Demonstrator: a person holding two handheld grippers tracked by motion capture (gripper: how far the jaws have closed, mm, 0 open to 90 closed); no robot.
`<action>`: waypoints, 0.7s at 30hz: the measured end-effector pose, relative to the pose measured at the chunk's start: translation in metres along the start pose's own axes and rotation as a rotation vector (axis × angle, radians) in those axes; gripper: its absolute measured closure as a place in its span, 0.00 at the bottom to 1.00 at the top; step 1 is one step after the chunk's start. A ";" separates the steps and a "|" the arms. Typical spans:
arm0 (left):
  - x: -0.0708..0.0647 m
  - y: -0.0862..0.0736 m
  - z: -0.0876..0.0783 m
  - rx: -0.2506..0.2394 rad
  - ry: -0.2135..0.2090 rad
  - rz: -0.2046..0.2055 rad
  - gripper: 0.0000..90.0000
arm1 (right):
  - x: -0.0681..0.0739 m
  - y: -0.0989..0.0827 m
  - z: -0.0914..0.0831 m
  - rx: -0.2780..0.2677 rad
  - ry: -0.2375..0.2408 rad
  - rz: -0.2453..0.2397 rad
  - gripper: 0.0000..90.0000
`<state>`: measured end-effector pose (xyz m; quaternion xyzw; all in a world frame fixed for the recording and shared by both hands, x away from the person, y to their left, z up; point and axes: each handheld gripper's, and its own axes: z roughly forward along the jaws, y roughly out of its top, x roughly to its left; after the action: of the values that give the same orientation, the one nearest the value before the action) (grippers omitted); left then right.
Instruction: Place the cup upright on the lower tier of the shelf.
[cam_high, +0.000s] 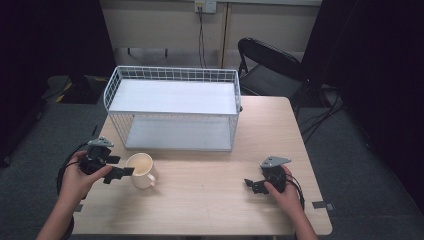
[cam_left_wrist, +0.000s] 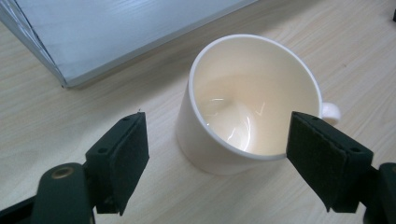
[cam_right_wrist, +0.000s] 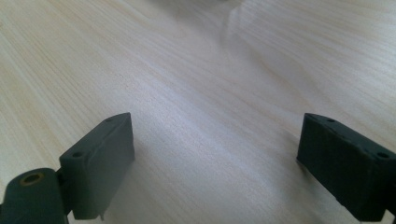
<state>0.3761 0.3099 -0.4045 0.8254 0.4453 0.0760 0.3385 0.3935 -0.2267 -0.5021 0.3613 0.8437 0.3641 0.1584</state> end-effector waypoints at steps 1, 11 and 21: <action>0.000 0.001 0.001 0.001 0.002 0.003 0.23 | 0.000 0.000 0.000 0.000 0.000 0.000 0.11; 0.002 0.008 0.010 0.001 0.014 -0.009 0.21 | 0.000 0.000 0.000 0.000 0.000 0.000 0.11; 0.005 0.010 0.020 0.012 0.022 -0.023 0.21 | 0.000 0.000 0.000 0.000 0.000 0.000 0.11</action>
<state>0.3948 0.3006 -0.4144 0.8214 0.4592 0.0784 0.3292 0.3935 -0.2267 -0.5021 0.3613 0.8437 0.3641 0.1583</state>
